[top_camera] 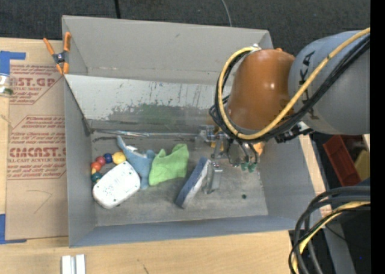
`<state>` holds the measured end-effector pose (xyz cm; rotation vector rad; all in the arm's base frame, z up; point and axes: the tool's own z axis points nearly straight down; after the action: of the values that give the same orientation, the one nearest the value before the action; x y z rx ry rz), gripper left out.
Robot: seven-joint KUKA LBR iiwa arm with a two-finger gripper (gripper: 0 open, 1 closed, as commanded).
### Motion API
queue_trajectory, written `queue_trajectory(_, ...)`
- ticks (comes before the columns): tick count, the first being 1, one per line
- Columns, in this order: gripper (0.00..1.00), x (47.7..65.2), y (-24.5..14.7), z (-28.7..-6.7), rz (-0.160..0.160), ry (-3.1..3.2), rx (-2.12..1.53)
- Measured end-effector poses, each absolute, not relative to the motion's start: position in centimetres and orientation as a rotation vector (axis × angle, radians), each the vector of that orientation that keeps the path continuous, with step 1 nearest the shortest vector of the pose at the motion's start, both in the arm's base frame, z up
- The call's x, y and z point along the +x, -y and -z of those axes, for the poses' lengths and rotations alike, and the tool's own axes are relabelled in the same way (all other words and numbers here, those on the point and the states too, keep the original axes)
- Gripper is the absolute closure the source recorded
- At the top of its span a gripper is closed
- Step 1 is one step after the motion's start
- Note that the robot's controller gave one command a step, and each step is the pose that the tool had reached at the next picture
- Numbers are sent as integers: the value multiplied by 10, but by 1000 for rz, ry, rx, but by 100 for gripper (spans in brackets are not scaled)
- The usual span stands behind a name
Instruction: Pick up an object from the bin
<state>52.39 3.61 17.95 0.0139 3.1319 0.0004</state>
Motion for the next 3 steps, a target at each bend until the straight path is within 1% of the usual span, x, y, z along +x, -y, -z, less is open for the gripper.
queue_trajectory(1, 0, 524, -55, -149, -1, -3136, -171)
queue_trajectory(2, 0, 542, -55, -103, -1, -3114, -304)
queue_trajectory(3, 100, 521, -64, -83, -4, -3126, -304)
